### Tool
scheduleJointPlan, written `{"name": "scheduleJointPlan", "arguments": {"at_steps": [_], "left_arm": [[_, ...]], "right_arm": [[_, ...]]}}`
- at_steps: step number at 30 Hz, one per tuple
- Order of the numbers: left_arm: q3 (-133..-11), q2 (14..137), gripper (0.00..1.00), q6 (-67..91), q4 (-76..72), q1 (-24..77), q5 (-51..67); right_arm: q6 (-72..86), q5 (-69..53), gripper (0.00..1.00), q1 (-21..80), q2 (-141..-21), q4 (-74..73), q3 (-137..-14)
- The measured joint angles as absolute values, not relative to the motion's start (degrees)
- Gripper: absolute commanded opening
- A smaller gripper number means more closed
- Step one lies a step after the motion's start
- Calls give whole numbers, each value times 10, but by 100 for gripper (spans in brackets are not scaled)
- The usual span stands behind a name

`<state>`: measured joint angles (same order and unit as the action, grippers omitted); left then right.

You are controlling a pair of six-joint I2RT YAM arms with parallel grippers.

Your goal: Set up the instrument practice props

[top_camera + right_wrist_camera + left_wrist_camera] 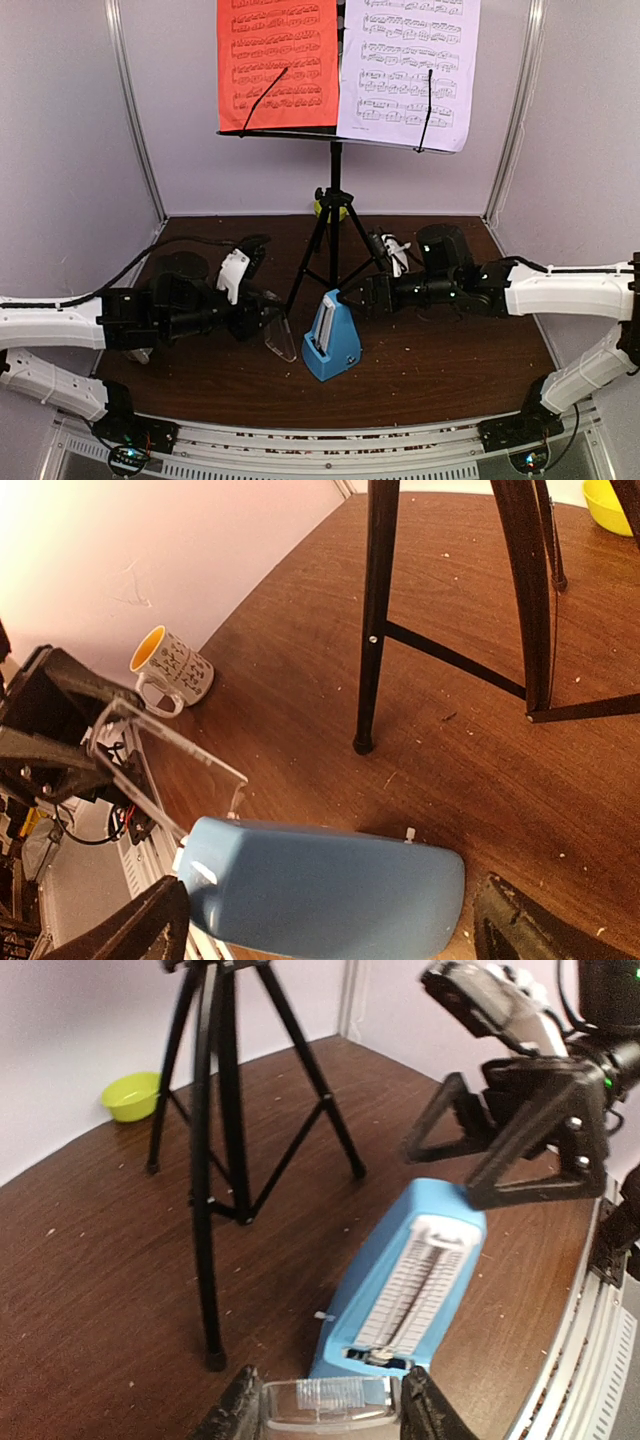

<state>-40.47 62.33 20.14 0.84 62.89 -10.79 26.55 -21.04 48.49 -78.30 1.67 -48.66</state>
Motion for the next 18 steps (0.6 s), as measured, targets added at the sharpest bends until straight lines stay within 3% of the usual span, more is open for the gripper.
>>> {"name": "scheduleJointPlan", "arguments": {"at_steps": [10, 18], "left_arm": [[-526, 624, 10, 276, 254, 477, -117], [-604, 778, 8, 283, 351, 364, -74]], "right_arm": [[249, -209, 100, 482, -790, -115, -560], [253, -208, 100, 481, -803, -166, -616]]}}
